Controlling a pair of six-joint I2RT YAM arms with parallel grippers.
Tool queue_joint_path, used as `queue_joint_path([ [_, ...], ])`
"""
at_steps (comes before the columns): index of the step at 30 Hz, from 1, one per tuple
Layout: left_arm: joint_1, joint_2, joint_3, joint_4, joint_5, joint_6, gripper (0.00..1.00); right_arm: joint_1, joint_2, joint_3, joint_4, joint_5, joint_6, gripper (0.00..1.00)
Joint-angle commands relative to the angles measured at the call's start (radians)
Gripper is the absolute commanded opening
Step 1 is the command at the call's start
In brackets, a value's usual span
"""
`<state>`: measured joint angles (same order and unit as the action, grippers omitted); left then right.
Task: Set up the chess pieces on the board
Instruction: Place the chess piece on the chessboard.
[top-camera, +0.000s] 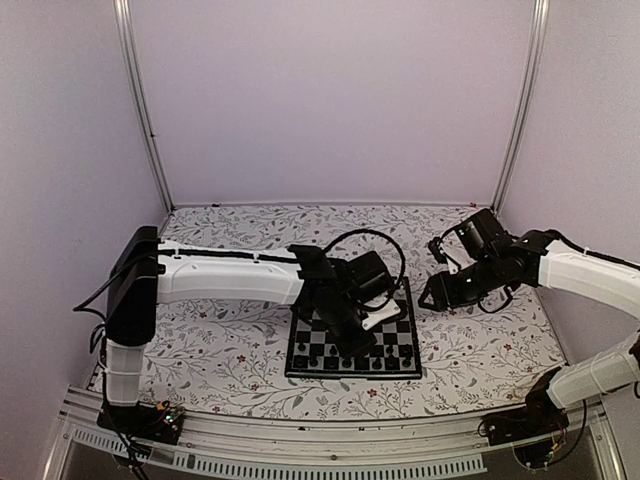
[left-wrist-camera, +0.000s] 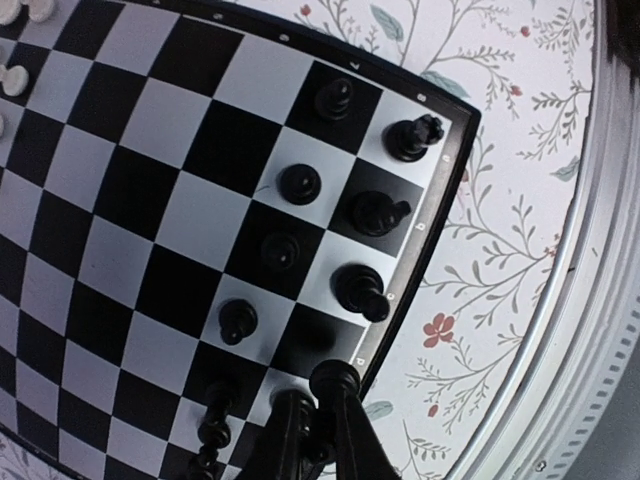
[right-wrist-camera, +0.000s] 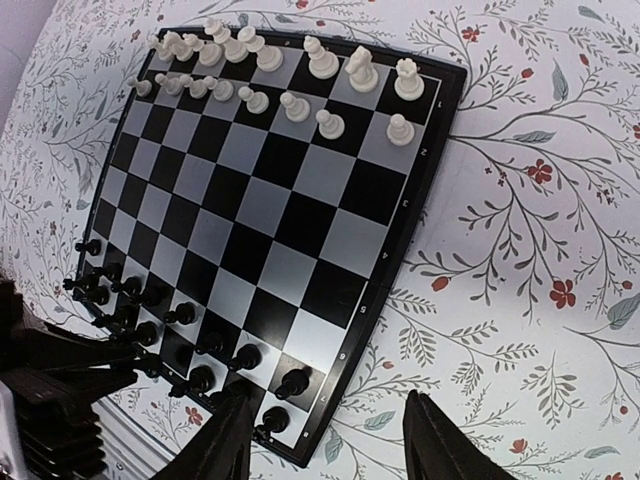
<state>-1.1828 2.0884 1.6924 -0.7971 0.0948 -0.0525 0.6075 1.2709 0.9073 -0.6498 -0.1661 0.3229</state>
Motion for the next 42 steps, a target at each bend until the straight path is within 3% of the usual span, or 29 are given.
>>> queue_joint_path([
  [1, -0.038, 0.037, 0.052, -0.022, -0.059, 0.014, 0.12, -0.006, -0.037, -0.017, -0.014, 0.011, 0.009, 0.54],
  [19, -0.055, 0.073, 0.07, -0.036, -0.142, -0.004, 0.12, -0.006, -0.034, -0.025, -0.001, -0.017, 0.017, 0.54],
  [34, -0.055, 0.099, 0.089, -0.036, -0.106, 0.0, 0.16, -0.008, -0.032, -0.046, 0.009, -0.032, 0.028, 0.54],
  [42, -0.057, 0.098, 0.09, -0.037, -0.102, -0.005, 0.24, -0.006, -0.032, -0.046, 0.011, -0.04, 0.028, 0.54],
])
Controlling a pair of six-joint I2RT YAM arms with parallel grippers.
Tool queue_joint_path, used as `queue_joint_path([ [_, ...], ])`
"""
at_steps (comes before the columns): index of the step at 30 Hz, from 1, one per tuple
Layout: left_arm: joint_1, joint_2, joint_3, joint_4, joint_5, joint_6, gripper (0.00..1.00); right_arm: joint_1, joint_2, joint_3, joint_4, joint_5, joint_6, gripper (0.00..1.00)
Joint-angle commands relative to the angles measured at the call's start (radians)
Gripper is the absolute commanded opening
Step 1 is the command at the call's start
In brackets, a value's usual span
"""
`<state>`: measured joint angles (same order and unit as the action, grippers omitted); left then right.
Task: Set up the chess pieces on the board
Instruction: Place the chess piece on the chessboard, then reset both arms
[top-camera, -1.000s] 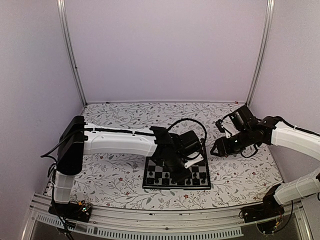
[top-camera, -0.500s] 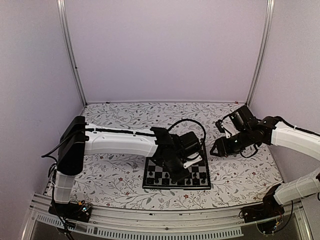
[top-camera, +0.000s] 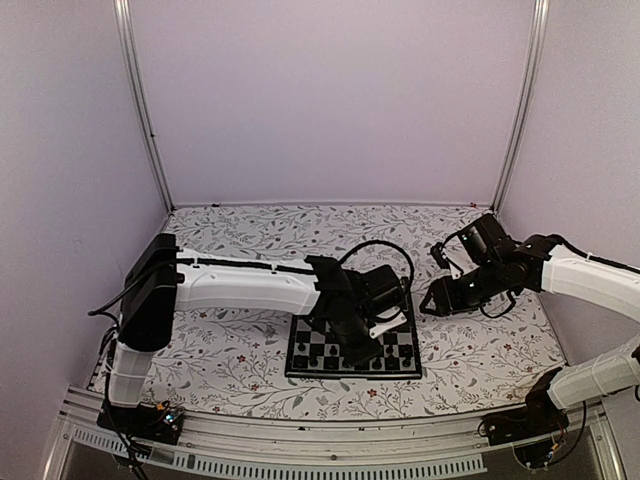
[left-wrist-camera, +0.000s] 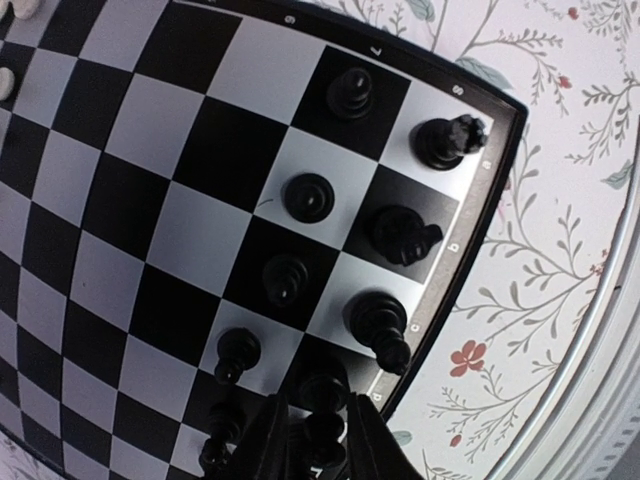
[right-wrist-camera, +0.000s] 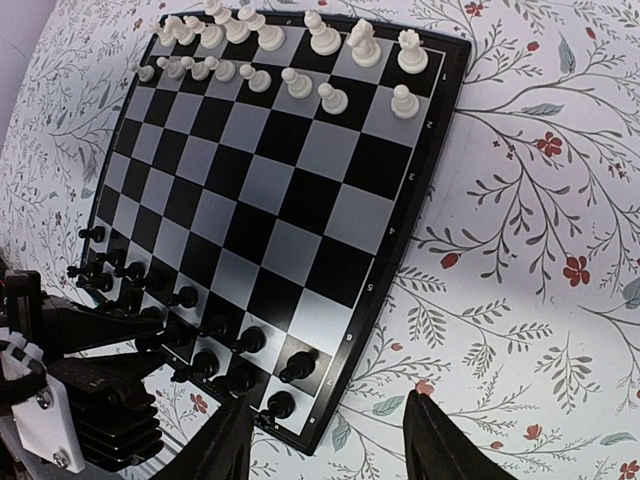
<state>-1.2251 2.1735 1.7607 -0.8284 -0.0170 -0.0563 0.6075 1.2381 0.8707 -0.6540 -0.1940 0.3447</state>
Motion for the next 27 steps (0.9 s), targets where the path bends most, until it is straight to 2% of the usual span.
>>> queue_joint_path([
  [1, -0.014, 0.011, 0.021, -0.006, 0.009, -0.003, 0.25, -0.006, 0.0, -0.007, 0.015, -0.014, 0.007, 0.54],
  [7, -0.013, -0.031, 0.022, -0.001, -0.002, -0.006, 0.31, -0.007, -0.001, 0.037, 0.013, -0.011, -0.007, 0.54],
  [12, 0.013, -0.134, 0.027, 0.021, -0.051, -0.018, 0.37, -0.007, 0.002, 0.156, -0.008, 0.051, -0.057, 0.55],
  [15, 0.063, -0.224, 0.015, 0.032, -0.077, -0.059, 0.43, -0.007, 0.015, 0.259, -0.028, 0.171, -0.087, 0.66],
  [17, 0.121, -0.277, 0.001, 0.035, -0.091, -0.108, 0.46, -0.008, 0.03, 0.328, -0.03, 0.265, -0.095, 0.78],
  [19, 0.184, -0.338, -0.02, 0.042, -0.094, -0.15, 0.48, -0.008, 0.047, 0.402, -0.03, 0.331, -0.097, 0.96],
  [20, 0.221, -0.372, -0.035, 0.05, -0.097, -0.172, 0.51, -0.008, 0.055, 0.438, -0.027, 0.357, -0.103, 0.99],
  [27, 0.462, -0.571, -0.142, 0.103, -0.143, -0.215, 0.7, -0.007, 0.145, 0.693, -0.004, 0.515, -0.147, 0.99],
])
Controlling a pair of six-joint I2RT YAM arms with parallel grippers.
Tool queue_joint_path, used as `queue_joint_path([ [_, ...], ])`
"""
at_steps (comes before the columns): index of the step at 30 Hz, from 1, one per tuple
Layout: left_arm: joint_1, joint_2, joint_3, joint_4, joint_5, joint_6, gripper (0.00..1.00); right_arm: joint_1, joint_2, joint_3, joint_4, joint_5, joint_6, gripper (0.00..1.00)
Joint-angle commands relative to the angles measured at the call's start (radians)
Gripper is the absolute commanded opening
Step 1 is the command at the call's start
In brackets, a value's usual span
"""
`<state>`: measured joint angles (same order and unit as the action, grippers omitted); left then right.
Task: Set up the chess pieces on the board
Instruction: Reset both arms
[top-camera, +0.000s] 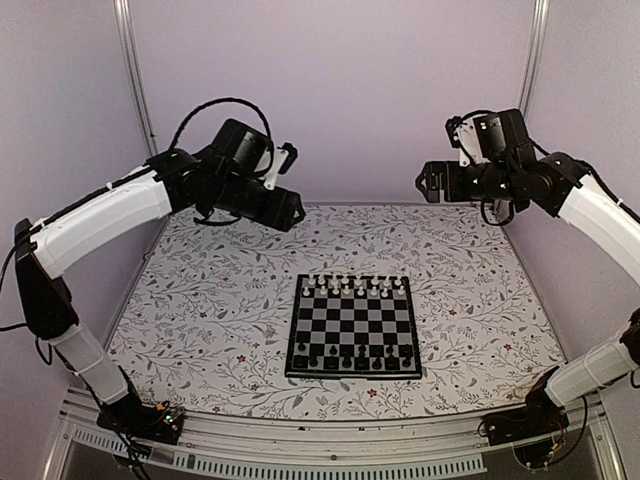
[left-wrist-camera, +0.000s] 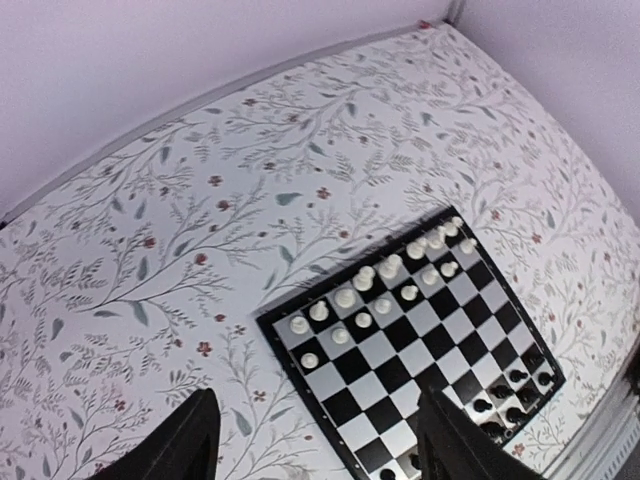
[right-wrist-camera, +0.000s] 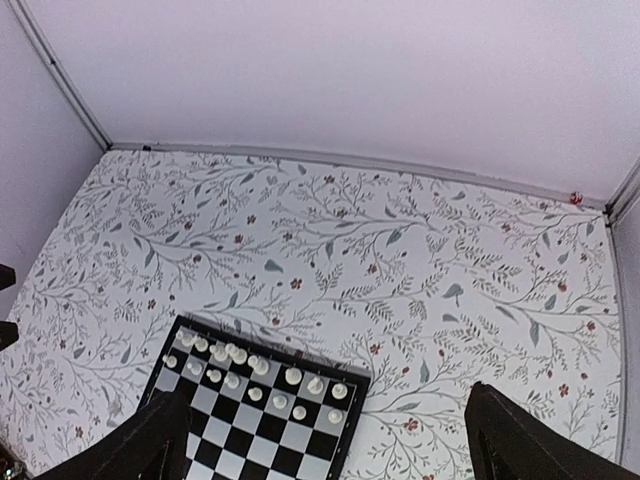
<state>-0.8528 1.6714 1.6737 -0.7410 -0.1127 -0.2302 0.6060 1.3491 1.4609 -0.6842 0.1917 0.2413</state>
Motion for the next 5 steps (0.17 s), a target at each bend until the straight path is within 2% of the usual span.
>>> queue_joint_path([
  [1, 0.122, -0.084, -0.063, 0.016, -0.048, -0.039, 0.71, -0.006, 0.037, 0.113, 0.047, 0.135, -0.054, 0.99],
  [5, 0.21, -0.124, -0.117, 0.052, -0.012, -0.035, 0.75, -0.005, 0.032, 0.088, 0.119, 0.101, -0.083, 0.99],
])
